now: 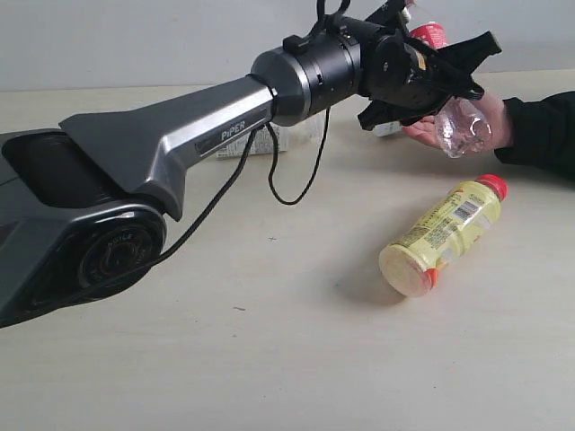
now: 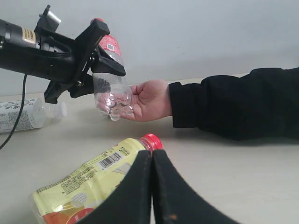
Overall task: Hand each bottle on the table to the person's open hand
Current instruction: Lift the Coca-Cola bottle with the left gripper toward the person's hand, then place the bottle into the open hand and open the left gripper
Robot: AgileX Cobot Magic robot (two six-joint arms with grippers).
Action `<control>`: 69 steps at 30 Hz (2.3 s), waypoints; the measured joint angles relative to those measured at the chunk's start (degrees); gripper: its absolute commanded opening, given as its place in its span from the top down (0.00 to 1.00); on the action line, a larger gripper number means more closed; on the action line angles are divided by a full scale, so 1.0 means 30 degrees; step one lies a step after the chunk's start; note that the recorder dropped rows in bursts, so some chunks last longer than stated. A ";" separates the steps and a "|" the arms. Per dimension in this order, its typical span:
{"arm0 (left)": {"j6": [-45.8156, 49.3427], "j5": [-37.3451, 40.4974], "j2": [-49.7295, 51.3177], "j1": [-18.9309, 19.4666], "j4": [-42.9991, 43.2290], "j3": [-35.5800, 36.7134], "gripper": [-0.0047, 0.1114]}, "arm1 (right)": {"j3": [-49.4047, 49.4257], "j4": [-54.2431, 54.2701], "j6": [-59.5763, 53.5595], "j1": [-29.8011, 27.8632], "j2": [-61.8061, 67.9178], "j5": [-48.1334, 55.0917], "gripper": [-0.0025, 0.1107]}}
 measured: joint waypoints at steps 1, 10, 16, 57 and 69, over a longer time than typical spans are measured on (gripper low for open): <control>0.0000 -0.0131 0.0107 0.0000 -0.0037 0.0000 0.96 | 0.0000 0.0000 0.0000 0.0000 0.0000 0.0000 0.98; 0.0000 -0.1661 0.1050 0.0068 -0.0936 0.0000 0.96 | 0.0000 0.0000 0.0000 0.0000 0.0000 0.0000 0.98; 0.0381 -0.1868 0.1180 0.0196 -0.2257 0.0000 0.96 | 0.0000 0.0000 0.0000 0.0000 0.0000 0.0000 0.98; 1.0015 -0.1461 0.2127 0.1325 -1.5548 0.0000 0.50 | 0.0000 0.0000 0.0000 0.0000 0.0000 0.0000 0.98; 1.0015 -0.1289 0.2127 0.1325 -1.5624 0.0000 0.37 | 0.0000 0.0000 0.0000 0.0000 0.0000 0.0000 0.98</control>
